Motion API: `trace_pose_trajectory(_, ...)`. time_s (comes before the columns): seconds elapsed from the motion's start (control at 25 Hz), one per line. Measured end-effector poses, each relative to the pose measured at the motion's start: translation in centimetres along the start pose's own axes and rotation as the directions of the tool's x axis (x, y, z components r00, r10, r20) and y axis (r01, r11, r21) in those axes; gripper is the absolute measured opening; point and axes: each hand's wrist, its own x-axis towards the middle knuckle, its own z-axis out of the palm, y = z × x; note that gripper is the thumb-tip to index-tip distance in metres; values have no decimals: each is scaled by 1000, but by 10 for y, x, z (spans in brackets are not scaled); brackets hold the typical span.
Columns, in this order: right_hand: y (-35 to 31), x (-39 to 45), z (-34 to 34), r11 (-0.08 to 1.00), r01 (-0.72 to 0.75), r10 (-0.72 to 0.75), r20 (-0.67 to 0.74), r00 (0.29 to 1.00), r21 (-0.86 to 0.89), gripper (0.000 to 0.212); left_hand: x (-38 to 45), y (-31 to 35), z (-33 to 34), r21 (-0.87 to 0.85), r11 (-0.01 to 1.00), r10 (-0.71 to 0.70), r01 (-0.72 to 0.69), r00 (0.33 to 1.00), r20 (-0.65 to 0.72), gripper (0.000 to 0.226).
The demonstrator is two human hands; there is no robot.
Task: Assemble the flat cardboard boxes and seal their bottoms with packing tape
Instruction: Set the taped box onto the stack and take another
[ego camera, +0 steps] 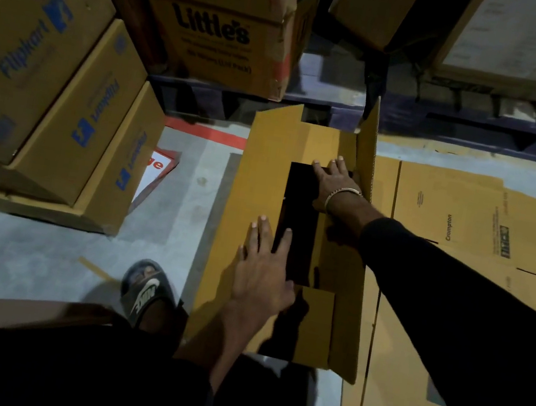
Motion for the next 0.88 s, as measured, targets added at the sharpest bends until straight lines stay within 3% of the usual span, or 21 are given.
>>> trace_pose_trajectory(0.08, -1, -21, -1, 1000, -17, 16, -67, 998, -22, 100, -7, -6, 23, -28, 999, 46, -46, 999, 11, 100)
trace_pose_trajectory(0.2, -14, -83, -3, 994, -27, -3, -276, 961, -105, 90, -14, -24, 38, -72, 996, 55, -52, 998, 41, 96)
trace_pose_trajectory(0.28, -23, -124, -5, 997, -82, 73, -362, 929, -8, 87, -12, -29, 34, -99, 994, 52, -42, 994, 99, 92)
trace_pose_trajectory(0.44, -46, -168, 13, 940, -171, 270, -340, 901, 294, 83, -18, -45, 17, -304, 953, 76, -16, 979, 187, 83)
trace_pose_trajectory(0.6, -75, -196, 33, 706, -24, 331, -300, 895, 708, 79, -51, -69, 15, -289, 956, 104, -50, 979, 176, 71)
trace_pose_trajectory(0.76, -95, -212, 62, 584, 44, 252, -233, 939, 810, 66, -71, -78, 22, -226, 967, -93, 117, 989, 113, 63)
trace_pose_trajectory(0.88, -83, -201, 91, 697, 32, 119, -160, 980, 717, 68, -67, -84, 26, -214, 922, -294, 323, 943, 156, 94)
